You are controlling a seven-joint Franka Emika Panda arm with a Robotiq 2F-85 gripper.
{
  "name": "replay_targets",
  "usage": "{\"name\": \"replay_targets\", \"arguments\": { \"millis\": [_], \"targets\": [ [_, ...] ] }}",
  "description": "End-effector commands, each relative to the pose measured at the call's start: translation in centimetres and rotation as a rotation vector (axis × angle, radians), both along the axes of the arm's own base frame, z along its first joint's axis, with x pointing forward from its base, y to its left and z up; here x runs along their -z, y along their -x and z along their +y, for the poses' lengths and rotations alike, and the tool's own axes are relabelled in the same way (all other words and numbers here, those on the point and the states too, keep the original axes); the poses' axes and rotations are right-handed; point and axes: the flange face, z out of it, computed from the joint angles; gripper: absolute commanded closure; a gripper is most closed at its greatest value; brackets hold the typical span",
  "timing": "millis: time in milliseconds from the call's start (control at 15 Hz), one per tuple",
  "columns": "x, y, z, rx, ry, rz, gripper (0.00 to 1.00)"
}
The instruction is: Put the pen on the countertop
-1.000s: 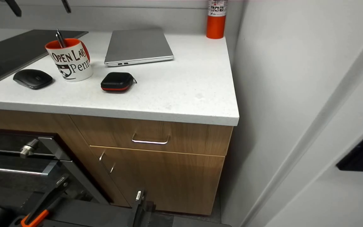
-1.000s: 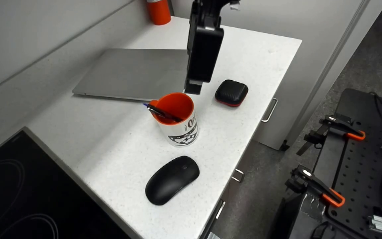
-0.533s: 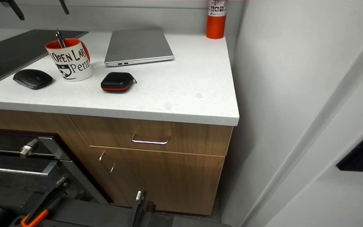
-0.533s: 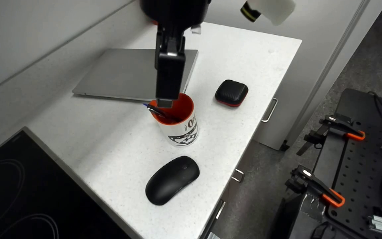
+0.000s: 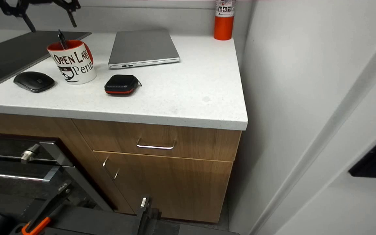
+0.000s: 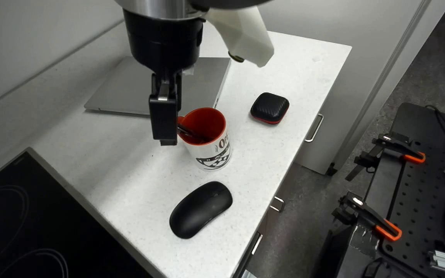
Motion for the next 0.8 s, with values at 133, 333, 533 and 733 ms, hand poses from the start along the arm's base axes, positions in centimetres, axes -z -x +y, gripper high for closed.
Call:
{"name": "replay_targets", "arguments": {
  "millis": [133,333,533,733],
  "targets": [
    [0.4,-1.9,0.6,-0.002,-0.013,-0.002,0.00],
    [0.4,-2.0,0.4,0.004,-0.019,0.002,0.36],
    [0.4,-1.7,-0.1,0.016,-0.022,0.005,0.63],
    [0.4,-1.2,-0.8,0.032,-0.024,0.027,0.88]
  ]
}}
